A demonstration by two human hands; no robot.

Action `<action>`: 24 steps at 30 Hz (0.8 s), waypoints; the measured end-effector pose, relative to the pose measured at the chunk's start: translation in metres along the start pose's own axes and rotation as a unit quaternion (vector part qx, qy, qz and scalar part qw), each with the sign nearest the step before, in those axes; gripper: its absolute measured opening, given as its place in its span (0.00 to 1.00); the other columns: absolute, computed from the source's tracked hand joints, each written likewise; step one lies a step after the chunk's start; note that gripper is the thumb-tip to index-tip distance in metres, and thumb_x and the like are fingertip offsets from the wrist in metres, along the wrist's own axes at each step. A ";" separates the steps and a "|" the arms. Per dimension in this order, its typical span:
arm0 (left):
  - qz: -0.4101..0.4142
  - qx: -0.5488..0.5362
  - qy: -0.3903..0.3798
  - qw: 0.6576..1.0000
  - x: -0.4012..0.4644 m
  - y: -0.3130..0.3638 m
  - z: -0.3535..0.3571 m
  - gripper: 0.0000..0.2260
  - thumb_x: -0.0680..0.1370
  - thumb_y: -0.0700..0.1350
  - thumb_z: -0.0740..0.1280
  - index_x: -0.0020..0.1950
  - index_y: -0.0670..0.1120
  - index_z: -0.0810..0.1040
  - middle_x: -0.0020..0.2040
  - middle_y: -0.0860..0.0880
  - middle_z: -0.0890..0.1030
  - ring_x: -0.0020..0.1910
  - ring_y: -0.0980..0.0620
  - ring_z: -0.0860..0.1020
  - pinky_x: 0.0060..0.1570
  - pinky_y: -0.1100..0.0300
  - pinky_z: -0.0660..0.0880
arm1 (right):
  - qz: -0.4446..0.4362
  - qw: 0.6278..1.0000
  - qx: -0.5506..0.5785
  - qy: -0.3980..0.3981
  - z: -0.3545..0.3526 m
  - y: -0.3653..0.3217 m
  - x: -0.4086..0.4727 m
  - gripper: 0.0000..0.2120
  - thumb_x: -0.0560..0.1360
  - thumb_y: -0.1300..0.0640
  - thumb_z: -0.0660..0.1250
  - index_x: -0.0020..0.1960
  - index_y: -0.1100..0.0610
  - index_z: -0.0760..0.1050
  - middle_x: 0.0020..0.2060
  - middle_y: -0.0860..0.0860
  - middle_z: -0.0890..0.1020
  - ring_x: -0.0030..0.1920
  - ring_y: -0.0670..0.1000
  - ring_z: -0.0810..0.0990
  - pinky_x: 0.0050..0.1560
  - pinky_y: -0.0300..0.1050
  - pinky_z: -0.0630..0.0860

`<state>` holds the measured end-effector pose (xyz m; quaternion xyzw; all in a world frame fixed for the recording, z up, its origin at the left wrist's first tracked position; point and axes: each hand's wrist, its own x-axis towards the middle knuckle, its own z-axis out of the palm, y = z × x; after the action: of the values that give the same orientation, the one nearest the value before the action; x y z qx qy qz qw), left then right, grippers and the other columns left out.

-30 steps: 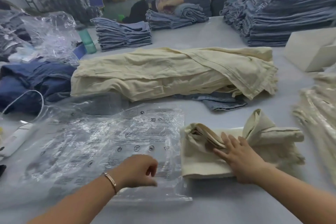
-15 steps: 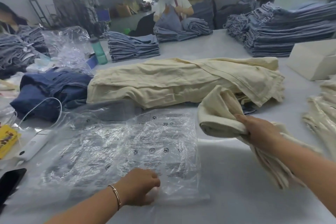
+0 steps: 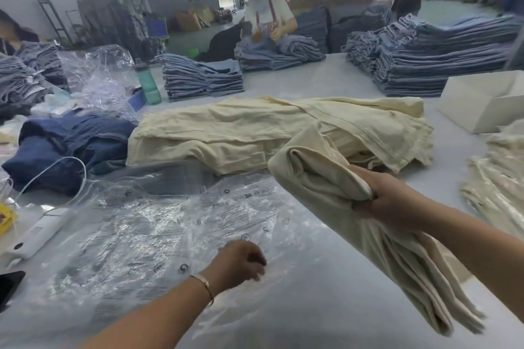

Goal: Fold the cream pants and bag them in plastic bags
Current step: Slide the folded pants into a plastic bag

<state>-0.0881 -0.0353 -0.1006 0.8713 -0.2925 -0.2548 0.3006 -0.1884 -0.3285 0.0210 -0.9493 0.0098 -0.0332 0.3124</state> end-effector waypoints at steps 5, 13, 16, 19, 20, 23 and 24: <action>-0.023 -0.075 -0.018 0.997 0.023 0.027 -0.011 0.07 0.72 0.32 0.66 0.43 0.44 0.78 0.32 0.48 0.83 0.29 0.54 0.79 0.34 0.60 0.77 | -0.038 0.997 0.014 -0.072 0.006 -0.017 -0.012 0.37 0.61 0.53 0.68 0.62 0.24 0.59 0.59 0.35 0.76 0.60 0.41 0.74 0.58 0.42 0.71; -0.081 -0.252 0.105 0.959 0.036 0.037 -0.053 0.09 0.74 0.30 0.66 0.51 0.40 0.77 0.38 0.43 0.79 0.31 0.54 0.76 0.31 0.65 0.72 | -0.082 0.972 -0.151 -0.162 0.041 -0.015 -0.034 0.29 0.69 0.44 0.65 0.67 0.34 0.57 0.59 0.44 0.78 0.59 0.52 0.76 0.54 0.43 0.72; -0.065 -0.280 0.138 0.948 0.037 0.047 -0.066 0.08 0.76 0.32 0.67 0.53 0.42 0.76 0.35 0.48 0.82 0.29 0.57 0.76 0.28 0.67 0.71 | -0.093 0.956 -0.227 -0.158 0.051 -0.011 -0.034 0.30 0.71 0.41 0.63 0.70 0.34 0.55 0.56 0.48 0.78 0.58 0.54 0.76 0.53 0.45 0.71; -0.011 -0.289 0.138 0.947 0.032 0.069 -0.069 0.07 0.77 0.34 0.67 0.52 0.43 0.78 0.37 0.48 0.83 0.28 0.57 0.75 0.27 0.66 0.70 | -0.101 0.943 -0.289 -0.126 0.066 -0.013 -0.032 0.31 0.73 0.44 0.61 0.71 0.33 0.50 0.52 0.50 0.76 0.54 0.56 0.77 0.49 0.47 0.68; 0.009 -0.283 0.139 0.949 0.030 0.078 -0.067 0.07 0.77 0.34 0.66 0.51 0.43 0.79 0.38 0.47 0.82 0.28 0.57 0.75 0.26 0.66 0.69 | -0.104 0.942 -0.299 -0.115 0.071 -0.015 -0.030 0.31 0.74 0.47 0.61 0.71 0.33 0.50 0.52 0.51 0.76 0.53 0.58 0.77 0.47 0.48 0.68; 0.073 -0.273 0.127 0.951 0.020 0.101 -0.061 0.07 0.77 0.33 0.66 0.50 0.43 0.79 0.39 0.46 0.83 0.28 0.57 0.75 0.26 0.66 0.69 | -0.069 0.945 -0.311 -0.068 0.077 -0.019 -0.020 0.31 0.74 0.46 0.61 0.72 0.35 0.49 0.52 0.52 0.77 0.51 0.58 0.78 0.43 0.47 0.67; 0.092 -0.261 0.125 0.953 0.017 0.106 -0.059 0.07 0.77 0.33 0.66 0.49 0.43 0.79 0.38 0.46 0.83 0.28 0.56 0.75 0.26 0.65 0.69 | -0.040 0.950 -0.306 -0.050 0.076 -0.019 -0.016 0.31 0.74 0.43 0.62 0.72 0.35 0.50 0.52 0.51 0.78 0.51 0.57 0.79 0.44 0.47 0.68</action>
<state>-0.0774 -0.0927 0.0067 0.7567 -0.2549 -0.1823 0.5737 -0.1992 -0.2674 -0.0299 -0.9994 -0.0340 0.0069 0.0052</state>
